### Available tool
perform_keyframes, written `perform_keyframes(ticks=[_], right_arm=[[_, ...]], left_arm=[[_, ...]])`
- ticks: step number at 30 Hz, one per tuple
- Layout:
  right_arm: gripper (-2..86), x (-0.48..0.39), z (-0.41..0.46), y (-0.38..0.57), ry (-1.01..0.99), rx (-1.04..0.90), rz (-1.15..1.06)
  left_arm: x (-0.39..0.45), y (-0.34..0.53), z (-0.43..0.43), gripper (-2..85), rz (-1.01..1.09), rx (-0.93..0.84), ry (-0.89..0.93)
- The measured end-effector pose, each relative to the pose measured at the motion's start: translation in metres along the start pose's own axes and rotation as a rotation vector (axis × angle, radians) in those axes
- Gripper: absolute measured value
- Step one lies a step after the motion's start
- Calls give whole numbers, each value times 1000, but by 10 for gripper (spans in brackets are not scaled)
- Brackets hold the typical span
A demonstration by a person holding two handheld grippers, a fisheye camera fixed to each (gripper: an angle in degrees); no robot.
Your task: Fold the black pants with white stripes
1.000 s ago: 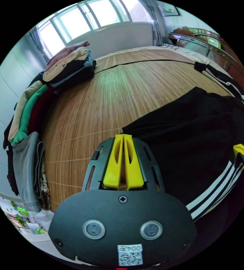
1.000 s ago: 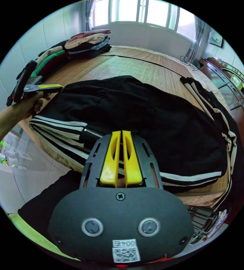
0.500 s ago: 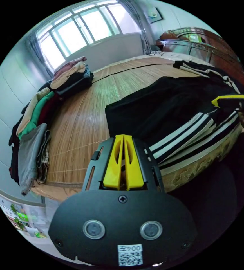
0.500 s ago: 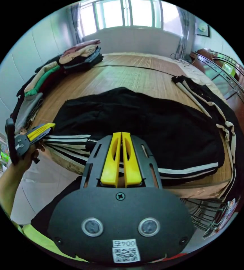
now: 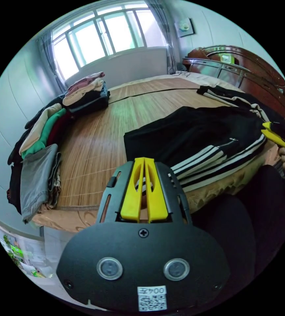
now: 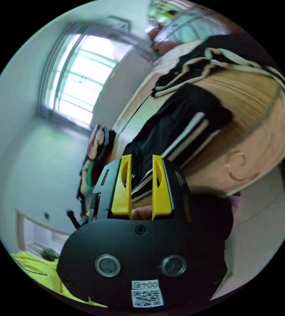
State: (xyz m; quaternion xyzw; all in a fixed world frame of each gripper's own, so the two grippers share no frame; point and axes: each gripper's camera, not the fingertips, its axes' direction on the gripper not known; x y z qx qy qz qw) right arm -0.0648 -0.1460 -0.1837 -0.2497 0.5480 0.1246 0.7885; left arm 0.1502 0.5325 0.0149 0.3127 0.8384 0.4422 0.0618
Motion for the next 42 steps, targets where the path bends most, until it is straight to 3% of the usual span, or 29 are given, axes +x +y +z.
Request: perform_keyframes(ticks=[5, 11, 16, 22, 27, 31, 34, 38, 40, 42], right_arm=[[138, 159, -89, 2, -208, 172, 444], [174, 217, -95, -17, -249, 120, 519], [171, 240, -87, -26, -257, 89, 551], [182, 256, -85, -39, -271, 67, 562], [176, 263, -82, -43, -260, 80, 587], [180, 261, -81, -47, -249, 76, 589], [173, 255, -83, -43, -255, 114, 610], [107, 248, -76, -41, -200, 123, 627], [97, 251, -72, -36, -247, 142, 664], [97, 251, -71, -34, -307, 136, 688]], left_arm=[[31, 29, -9, 2, 35, 43, 37], [126, 0, 6, 3, 246, 104, 81], [208, -45, 49, 2, 427, 79, 25], [224, -122, 106, 1, 309, -27, -27], [244, -126, 158, 1, 382, -157, 44], [221, -141, 137, 1, 262, -174, 116], [205, -132, 91, 0, 147, -93, 254], [244, -99, 105, 1, 280, -233, 349], [247, -85, 95, 1, 301, -91, 284], [239, -95, 84, 0, 265, -124, 280]])
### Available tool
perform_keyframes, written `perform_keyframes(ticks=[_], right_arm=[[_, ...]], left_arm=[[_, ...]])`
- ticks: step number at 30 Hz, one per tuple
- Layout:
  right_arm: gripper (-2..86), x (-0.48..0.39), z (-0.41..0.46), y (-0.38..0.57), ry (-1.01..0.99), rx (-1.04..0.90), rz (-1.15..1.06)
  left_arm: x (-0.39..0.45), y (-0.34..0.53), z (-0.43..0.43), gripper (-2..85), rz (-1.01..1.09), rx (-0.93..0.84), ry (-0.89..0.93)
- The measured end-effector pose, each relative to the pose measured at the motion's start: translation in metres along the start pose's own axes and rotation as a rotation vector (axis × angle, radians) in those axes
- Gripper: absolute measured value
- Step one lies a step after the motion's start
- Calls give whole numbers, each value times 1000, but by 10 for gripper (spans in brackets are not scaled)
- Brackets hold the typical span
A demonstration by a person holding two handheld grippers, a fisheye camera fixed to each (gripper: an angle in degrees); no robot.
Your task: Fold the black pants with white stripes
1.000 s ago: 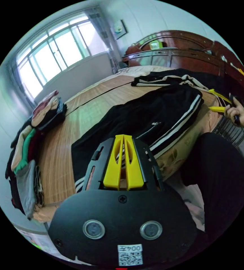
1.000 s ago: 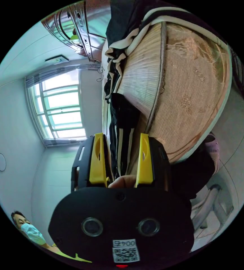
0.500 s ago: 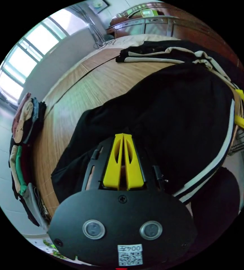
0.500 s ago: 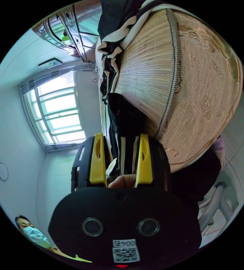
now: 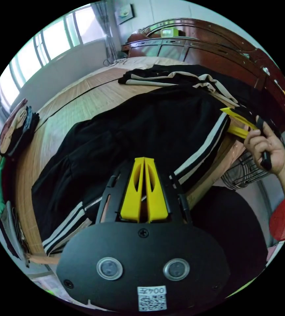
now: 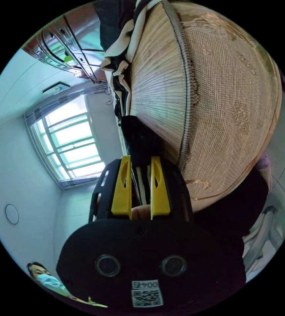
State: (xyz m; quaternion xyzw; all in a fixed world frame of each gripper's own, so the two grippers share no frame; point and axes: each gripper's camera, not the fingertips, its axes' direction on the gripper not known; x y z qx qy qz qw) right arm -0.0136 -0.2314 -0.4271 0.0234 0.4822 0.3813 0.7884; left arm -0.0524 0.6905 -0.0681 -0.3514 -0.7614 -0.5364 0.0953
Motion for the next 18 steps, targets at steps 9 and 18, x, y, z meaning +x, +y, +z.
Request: perform_keyframes(ticks=[9, 18], right_arm=[[97, -28, 21, 39, -54, 47, 9], [66, -166, 68, 128, 171, 56, -281]], left_arm=[[-15, 21, -37, 1, -102, 82, 78], [-37, 4, -80, 1, -116, 119, 51]])
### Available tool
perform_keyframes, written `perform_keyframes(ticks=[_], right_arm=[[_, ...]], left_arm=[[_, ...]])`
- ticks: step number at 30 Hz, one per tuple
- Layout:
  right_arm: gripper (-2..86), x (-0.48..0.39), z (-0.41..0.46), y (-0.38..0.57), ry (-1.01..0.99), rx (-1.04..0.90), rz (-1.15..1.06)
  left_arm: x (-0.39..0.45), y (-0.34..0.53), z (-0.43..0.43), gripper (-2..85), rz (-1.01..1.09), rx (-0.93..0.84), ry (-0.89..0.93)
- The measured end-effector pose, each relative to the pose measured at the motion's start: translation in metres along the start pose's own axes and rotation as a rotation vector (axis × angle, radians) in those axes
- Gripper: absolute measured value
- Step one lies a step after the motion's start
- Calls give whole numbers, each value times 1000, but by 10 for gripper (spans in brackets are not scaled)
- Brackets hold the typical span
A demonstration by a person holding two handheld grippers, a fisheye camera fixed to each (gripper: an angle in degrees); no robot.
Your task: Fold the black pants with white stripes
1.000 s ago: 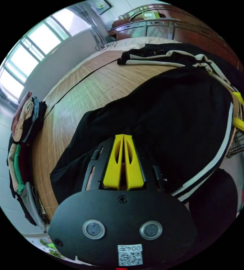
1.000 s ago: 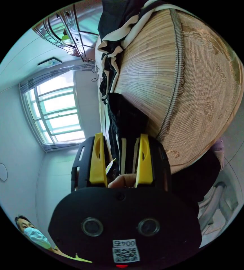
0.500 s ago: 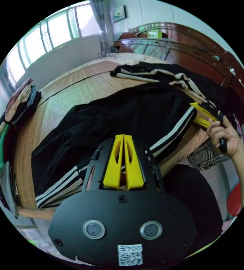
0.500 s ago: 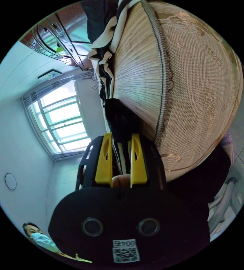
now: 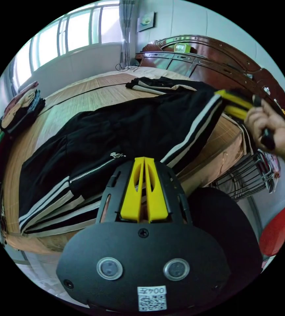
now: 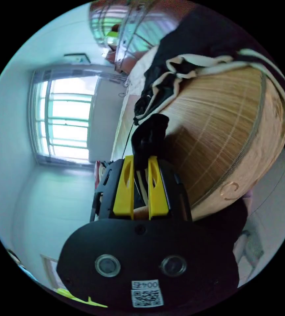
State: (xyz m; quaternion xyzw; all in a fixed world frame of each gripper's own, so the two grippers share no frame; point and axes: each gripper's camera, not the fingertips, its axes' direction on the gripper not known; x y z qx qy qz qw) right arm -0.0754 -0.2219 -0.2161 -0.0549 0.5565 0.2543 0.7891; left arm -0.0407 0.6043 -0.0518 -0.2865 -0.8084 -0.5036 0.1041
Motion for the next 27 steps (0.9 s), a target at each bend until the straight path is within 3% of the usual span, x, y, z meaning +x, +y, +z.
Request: perform_keyframes(ticks=[5, 14, 20, 25, 27], right_arm=[[65, -161, 37, 64, 259, -38, -415], [69, -346, 137, 276, 509, -58, -1142], [73, -356, 244, 424, 617, -100, -1509], [77, -326, 313, 484, 697, -378, -1667], [79, -327, 315, 489, 700, -361, -1695]], left_arm=[[-38, -26, -44, 2, -111, -12, 84], [-241, -13, -162, 1, -564, 112, 314], [-355, 15, -196, 1, -785, 113, 311], [-403, 36, -202, 2, -917, 126, 412], [-408, 34, -206, 3, -944, 127, 455]])
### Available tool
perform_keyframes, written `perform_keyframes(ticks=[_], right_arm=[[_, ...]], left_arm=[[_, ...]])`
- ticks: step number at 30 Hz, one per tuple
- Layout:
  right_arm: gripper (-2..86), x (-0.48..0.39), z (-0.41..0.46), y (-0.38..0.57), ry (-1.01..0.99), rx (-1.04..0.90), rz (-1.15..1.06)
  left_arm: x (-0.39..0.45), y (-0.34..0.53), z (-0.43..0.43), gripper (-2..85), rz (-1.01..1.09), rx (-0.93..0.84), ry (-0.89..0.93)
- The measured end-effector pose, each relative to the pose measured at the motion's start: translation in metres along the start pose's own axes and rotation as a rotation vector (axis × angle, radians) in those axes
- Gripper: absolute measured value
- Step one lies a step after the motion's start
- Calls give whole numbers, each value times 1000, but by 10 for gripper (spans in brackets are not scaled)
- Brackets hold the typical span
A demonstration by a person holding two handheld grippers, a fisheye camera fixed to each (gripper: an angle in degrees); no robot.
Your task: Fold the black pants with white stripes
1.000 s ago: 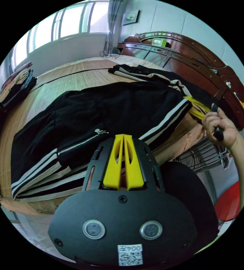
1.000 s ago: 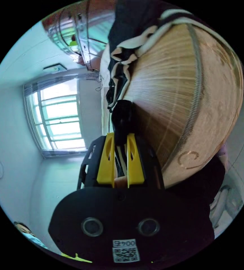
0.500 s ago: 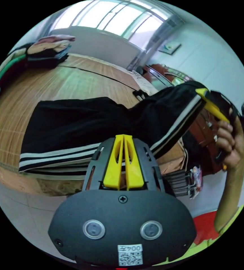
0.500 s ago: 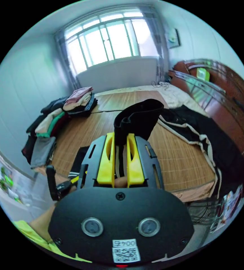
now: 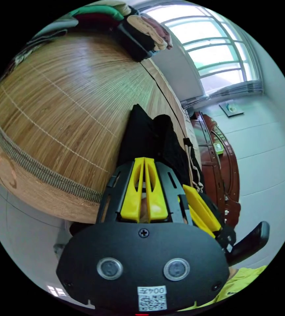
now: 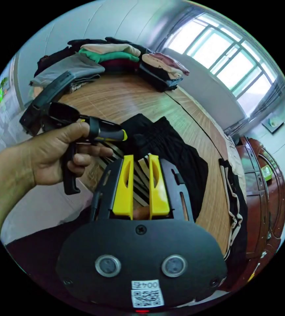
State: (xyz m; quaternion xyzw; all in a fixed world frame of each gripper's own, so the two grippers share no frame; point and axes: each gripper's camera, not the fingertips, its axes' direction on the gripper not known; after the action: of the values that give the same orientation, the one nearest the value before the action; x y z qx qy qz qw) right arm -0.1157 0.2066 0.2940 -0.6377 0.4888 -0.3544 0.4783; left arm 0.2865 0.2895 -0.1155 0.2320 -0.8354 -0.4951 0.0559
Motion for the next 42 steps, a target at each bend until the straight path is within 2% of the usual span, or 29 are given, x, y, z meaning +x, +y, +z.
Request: perform_keyframes(ticks=[6, 9, 12, 14, 17, 20, 23, 25, 28, 31, 33, 35, 37, 39, 40, 42], right_arm=[[92, 55, -36, 19, -89, 154, 105], [109, 113, -35, 51, -153, 148, 272], [126, 188, -3, 97, -352, 49, 583], [135, 231, 26, 135, -555, 17, 796], [137, 257, 54, 165, -686, 12, 941], [136, 272, 75, 172, -770, 0, 973], [123, 281, 98, 170, -850, -48, 980], [96, 282, 109, 166, -874, -86, 960], [68, 282, 107, 162, -793, -100, 941], [65, 256, 94, 166, -862, -84, 1018], [68, 218, 86, 157, -915, -84, 934], [55, 169, 78, 139, -1063, -133, 748], [50, 156, 61, 134, -1092, -88, 638], [54, 166, 40, 139, -997, 24, 561], [58, 182, 31, 147, -920, 88, 532], [70, 211, 33, 163, -848, 126, 537]], left_arm=[[44, -6, -18, 25, 68, -25, -32], [69, 1, -36, 60, 131, 31, 36], [82, 10, -45, 82, 139, 74, 99], [85, 16, -43, 94, 122, 76, 124], [92, 28, -43, 115, 90, 107, 154], [99, 45, -45, 135, 81, 158, 209], [108, 55, -25, 140, 68, 124, 205], [126, 60, -5, 125, 102, 111, 75], [161, 58, 17, 88, 206, 70, -159], [192, 43, 25, 63, 340, 99, -311], [202, 24, 26, 46, 383, 130, -416], [206, 4, 23, 29, 361, 125, -492], [229, -4, 1, 12, 302, 193, -596], [256, 9, -6, 7, 345, 228, -542], [274, 24, 3, 5, 415, 210, -478], [299, 47, 37, 3, 545, 132, -467]])
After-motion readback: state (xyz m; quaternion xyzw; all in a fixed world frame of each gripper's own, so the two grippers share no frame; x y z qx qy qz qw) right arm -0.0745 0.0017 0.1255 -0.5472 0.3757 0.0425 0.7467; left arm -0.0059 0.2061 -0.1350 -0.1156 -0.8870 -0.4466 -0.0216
